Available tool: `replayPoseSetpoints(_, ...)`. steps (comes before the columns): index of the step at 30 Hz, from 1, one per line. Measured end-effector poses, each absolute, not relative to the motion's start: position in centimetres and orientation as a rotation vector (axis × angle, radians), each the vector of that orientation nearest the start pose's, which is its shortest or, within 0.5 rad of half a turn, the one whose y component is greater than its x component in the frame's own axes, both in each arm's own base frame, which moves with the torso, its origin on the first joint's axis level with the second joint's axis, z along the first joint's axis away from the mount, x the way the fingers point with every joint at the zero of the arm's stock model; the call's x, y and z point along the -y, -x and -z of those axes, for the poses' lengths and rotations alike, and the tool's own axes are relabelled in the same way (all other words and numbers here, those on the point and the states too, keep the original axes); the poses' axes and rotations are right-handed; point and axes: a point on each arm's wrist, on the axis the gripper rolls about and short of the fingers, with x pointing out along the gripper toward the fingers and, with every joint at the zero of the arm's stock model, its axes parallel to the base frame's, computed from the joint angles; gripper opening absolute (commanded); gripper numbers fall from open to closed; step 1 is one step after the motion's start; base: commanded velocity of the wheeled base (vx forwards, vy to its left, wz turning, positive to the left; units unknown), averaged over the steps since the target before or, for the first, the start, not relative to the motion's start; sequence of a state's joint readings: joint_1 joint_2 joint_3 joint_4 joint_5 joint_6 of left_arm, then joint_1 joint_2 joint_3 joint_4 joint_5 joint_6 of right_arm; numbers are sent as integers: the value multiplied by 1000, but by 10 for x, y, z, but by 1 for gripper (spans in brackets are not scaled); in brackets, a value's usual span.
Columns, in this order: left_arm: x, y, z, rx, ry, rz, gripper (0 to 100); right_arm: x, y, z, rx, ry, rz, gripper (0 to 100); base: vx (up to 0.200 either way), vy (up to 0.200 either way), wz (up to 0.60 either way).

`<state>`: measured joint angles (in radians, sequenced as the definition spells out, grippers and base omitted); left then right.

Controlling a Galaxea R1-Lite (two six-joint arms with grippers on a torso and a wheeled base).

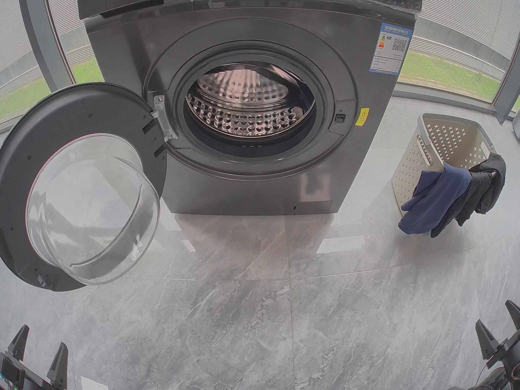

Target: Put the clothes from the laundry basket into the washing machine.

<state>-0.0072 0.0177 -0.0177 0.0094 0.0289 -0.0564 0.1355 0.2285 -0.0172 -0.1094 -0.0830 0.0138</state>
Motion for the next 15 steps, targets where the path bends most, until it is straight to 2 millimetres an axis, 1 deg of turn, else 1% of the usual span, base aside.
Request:
replayPoseSetpoints(6, -1, 23, -80, -9, 56, -22, 100, 2, 14, -89, -31, 14, 33, 100, 0, 0, 0)
replayPoseSetpoints(11, -1, 23, -80, -9, 56, -22, 100, 0, 20, -80, -50, 19, 27, 100, 0, 0, 0)
replayPoseSetpoints(15, -1, 23, -80, -9, 56, -23, 100, 0, 22, -79, -30, 18, 12, 100, 0, -200, 0)
